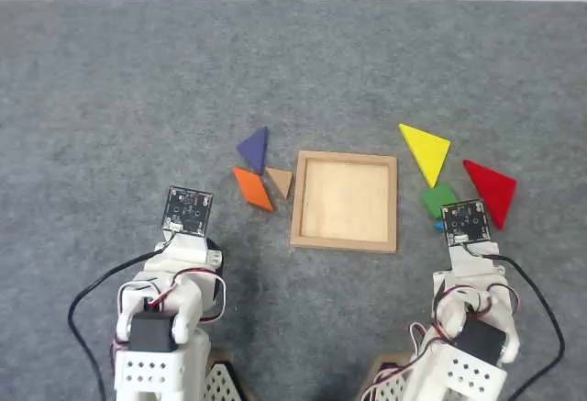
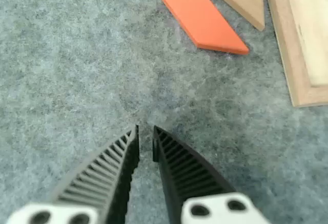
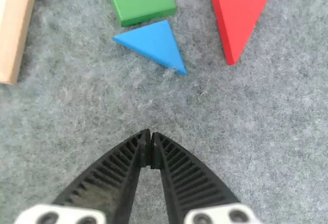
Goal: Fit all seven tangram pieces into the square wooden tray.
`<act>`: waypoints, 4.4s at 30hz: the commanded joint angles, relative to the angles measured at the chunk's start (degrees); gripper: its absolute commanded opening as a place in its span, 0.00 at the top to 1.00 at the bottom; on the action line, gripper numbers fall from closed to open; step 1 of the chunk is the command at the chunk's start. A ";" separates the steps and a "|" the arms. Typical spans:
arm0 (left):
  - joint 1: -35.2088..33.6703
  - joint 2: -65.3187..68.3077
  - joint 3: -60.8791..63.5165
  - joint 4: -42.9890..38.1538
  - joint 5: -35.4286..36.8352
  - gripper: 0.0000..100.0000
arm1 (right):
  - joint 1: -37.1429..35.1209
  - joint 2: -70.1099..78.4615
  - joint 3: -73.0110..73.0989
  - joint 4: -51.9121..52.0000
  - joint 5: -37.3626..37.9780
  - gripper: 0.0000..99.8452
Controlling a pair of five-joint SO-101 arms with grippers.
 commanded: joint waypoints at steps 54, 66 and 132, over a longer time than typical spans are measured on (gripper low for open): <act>-0.26 -0.97 -0.31 0.26 -0.44 0.95 | -20.18 -0.66 1.14 1.36 0.79 0.99; -0.18 -0.97 -0.31 0.26 -0.44 0.95 | -12.97 -0.66 1.05 -0.31 0.97 0.99; -0.26 -0.97 -0.31 0.26 -0.44 0.95 | -5.05 113.36 -100.04 8.57 -14.24 0.70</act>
